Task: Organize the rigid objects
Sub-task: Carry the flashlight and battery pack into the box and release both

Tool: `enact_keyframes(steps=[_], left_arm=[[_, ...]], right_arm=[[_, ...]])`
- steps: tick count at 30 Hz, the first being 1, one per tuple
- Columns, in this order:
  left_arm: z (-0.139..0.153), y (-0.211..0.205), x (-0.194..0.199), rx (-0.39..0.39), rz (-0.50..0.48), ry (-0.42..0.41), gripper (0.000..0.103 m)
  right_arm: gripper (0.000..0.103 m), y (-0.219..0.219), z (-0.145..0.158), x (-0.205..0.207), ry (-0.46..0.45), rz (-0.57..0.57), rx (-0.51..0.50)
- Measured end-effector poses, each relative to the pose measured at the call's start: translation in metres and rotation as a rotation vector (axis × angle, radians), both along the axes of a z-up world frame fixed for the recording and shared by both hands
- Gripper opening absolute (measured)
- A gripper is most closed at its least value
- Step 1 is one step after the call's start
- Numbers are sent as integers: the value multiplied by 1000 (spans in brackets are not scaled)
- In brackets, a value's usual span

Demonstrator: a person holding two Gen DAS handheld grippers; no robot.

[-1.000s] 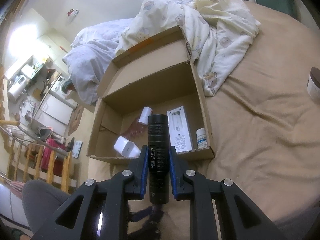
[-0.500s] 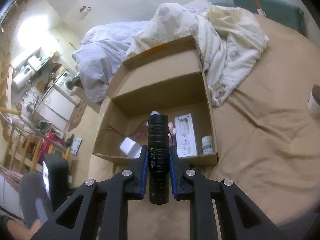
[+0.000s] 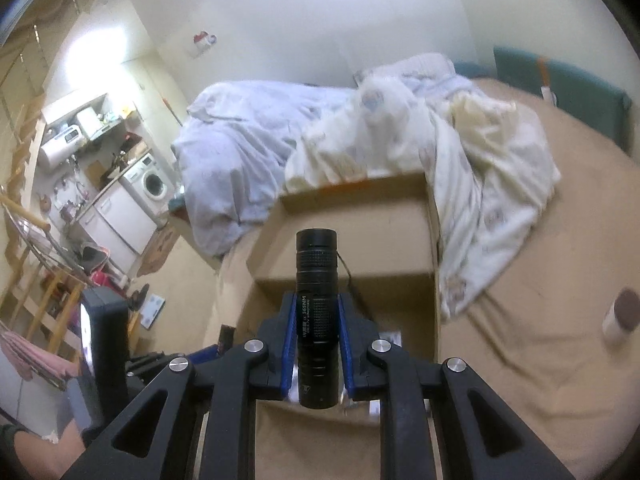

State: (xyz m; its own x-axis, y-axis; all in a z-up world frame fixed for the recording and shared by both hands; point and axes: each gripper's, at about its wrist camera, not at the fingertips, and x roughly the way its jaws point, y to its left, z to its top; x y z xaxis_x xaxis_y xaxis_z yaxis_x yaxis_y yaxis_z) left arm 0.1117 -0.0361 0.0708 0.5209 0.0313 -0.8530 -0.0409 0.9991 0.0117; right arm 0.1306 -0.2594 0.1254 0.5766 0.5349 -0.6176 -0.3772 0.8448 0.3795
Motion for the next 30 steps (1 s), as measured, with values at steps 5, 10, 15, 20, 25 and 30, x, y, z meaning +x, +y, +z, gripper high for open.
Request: enact_keyframes(steps=[5,10,15,20,25,30], left_arm=[[-22,1,25,18,9,33,18],[-55,-6,40,60,-13,69,18],[-87,-11,48,99,-51,84,18],[-101,-10,54,86,-46,111,18],[-111,-10,57,105,-48,123,18],[-115,-8,59,106,-42,141,18]], right_arm=[[20,5,-8,22,12,-10,10],[20,14,-68,43,143,-19,-15],[20,38,-138,44,266,46,-192],[20,55,-160,46,320,93,-220],[20,54,-176,56,386,83,-223],[20,47,-189,63,446,51,-222]])
